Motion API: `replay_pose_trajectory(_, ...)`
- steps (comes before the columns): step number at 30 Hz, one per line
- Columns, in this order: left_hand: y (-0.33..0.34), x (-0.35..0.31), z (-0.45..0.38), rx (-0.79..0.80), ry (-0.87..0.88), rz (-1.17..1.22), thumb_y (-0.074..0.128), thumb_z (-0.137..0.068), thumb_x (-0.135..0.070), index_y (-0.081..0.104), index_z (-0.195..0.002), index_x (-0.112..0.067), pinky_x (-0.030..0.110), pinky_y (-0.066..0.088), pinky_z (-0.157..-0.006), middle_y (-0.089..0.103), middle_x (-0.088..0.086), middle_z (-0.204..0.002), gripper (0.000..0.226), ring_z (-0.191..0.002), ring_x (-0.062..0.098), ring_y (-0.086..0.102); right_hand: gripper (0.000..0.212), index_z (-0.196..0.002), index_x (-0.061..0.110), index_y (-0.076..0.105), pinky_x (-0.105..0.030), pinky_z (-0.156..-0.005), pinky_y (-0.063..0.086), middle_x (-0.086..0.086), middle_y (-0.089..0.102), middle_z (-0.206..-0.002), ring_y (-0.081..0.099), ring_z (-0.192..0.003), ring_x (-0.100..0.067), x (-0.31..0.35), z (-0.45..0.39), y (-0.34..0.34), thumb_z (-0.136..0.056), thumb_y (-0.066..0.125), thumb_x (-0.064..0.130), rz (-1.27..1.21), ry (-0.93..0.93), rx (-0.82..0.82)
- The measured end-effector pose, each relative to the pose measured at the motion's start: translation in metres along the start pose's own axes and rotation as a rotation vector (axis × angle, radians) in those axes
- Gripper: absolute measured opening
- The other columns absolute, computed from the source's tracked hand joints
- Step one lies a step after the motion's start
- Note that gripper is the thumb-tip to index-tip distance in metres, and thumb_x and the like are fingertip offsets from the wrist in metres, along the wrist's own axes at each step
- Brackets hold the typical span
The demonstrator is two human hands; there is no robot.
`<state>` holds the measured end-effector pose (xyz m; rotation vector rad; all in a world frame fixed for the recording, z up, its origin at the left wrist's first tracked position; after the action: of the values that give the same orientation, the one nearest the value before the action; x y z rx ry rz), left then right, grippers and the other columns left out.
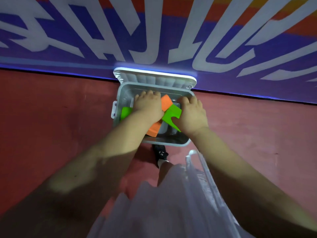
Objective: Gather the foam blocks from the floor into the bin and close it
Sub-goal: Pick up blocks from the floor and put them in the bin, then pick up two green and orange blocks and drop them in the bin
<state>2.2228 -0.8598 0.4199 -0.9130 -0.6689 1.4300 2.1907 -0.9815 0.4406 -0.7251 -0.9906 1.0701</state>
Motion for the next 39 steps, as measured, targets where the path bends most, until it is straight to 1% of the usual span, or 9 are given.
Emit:
replay_pose_trajectory(4,-0.013,0.003,0.007,-0.030,0.039,0.000,0.060,-0.086,-0.030,0.045,-0.134,-0.015,0.038,0.033,-0.104,0.049,0.009,-0.137,0.053,-0.129,0.030,0.043,0.052,-0.129,0.015,0.049,-0.037,-0.096,0.038,-0.011,0.047,-0.131,0.042,-0.121,-0.032,0.019,-0.003,-0.004,-0.080,0.066,0.025,0.010,-0.050,0.061)
replay_pose_trajectory(7,-0.032,0.033,0.035,-0.101,0.011,0.039,0.059,-0.086,-0.026,0.051,-0.129,-0.016,0.037,0.038,-0.098,0.054,0.008,-0.132,0.044,-0.124,0.029,0.049,0.051,-0.127,0.015,0.052,-0.038,-0.096,0.040,-0.012,0.050,-0.129,0.046,-0.120,-0.032,0.064,0.003,-0.009,-0.079,0.067,0.024,0.034,-0.154,0.104)
replay_pose_trajectory(11,-0.051,0.113,0.106,-0.201,-0.103,0.155,0.061,-0.084,-0.027,0.055,-0.122,-0.017,0.038,0.046,-0.091,0.060,0.006,-0.123,0.039,-0.114,0.029,0.058,0.052,-0.126,0.017,0.053,-0.040,-0.095,0.044,-0.012,0.052,-0.126,0.051,-0.117,-0.033,0.168,0.038,-0.003,-0.077,0.069,0.025,0.110,-0.362,0.147)
replay_pose_trajectory(16,-0.037,0.255,0.249,-0.334,-0.403,0.268,0.056,-0.087,-0.029,0.055,-0.116,-0.017,0.036,0.045,-0.087,0.061,0.007,-0.119,0.032,-0.111,0.029,0.058,0.046,-0.118,0.011,0.058,-0.040,-0.093,0.046,-0.016,0.057,-0.118,0.054,-0.112,-0.036,0.331,0.139,0.056,-0.075,0.068,0.024,0.217,-0.714,0.189)
replay_pose_trajectory(20,0.017,0.370,0.399,-0.350,-0.642,0.376,0.056,-0.087,-0.030,0.049,-0.129,-0.014,0.038,0.043,-0.096,0.056,0.010,-0.128,0.045,-0.120,0.030,0.054,0.054,-0.124,0.014,0.055,-0.040,-0.097,0.045,-0.015,0.056,-0.121,0.054,-0.114,-0.034,0.453,0.262,0.130,-0.073,0.072,0.026,0.283,-0.980,0.263)
replay_pose_trajectory(24,0.093,0.460,0.569,-0.363,-0.941,0.493,0.055,-0.086,-0.027,0.051,-0.126,-0.018,0.037,0.043,-0.094,0.057,0.007,-0.127,0.042,-0.118,0.028,0.054,0.051,-0.124,0.012,0.054,-0.035,-0.097,0.041,-0.013,0.056,-0.123,0.053,-0.115,-0.032,0.549,0.408,0.219,-0.076,0.071,0.022,0.390,-1.251,0.355)
replay_pose_trajectory(30,0.210,0.530,0.802,-0.371,-1.363,0.661,0.058,-0.085,-0.032,0.051,-0.127,-0.017,0.037,0.044,-0.092,0.057,0.009,-0.127,0.045,-0.117,0.032,0.054,0.046,-0.124,0.020,0.051,-0.035,-0.097,0.039,-0.007,0.049,-0.125,0.045,-0.121,-0.028,0.641,0.621,0.343,-0.082,0.067,0.026,0.545,-1.588,0.483)
replay_pose_trajectory(33,0.262,0.551,0.888,-0.370,-1.522,0.752,0.059,-0.086,-0.034,0.049,-0.130,-0.018,0.037,0.043,-0.092,0.056,0.009,-0.128,0.048,-0.118,0.032,0.053,0.048,-0.126,0.023,0.050,-0.034,-0.101,0.039,-0.004,0.049,-0.128,0.045,-0.124,-0.026,0.676,0.717,0.400,-0.082,0.067,0.031,0.635,-1.737,0.555)
replay_pose_trajectory(39,0.363,0.620,1.045,-0.344,-1.815,0.867,0.058,-0.086,-0.034,0.048,-0.132,-0.018,0.037,0.043,-0.092,0.054,0.009,-0.129,0.050,-0.119,0.031,0.051,0.048,-0.125,0.020,0.051,-0.034,-0.099,0.039,-0.007,0.051,-0.126,0.046,-0.122,-0.027,0.746,0.888,0.520,-0.081,0.068,0.029,0.712,-2.033,0.669)
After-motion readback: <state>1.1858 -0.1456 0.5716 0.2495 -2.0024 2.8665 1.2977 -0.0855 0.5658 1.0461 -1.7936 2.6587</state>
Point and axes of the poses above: each hand's wrist, its own z-axis away from the middle knuckle, its own y-axis out of the palm, x = y × z, the point moved 9 cm from there along -z, towards the middle knuckle
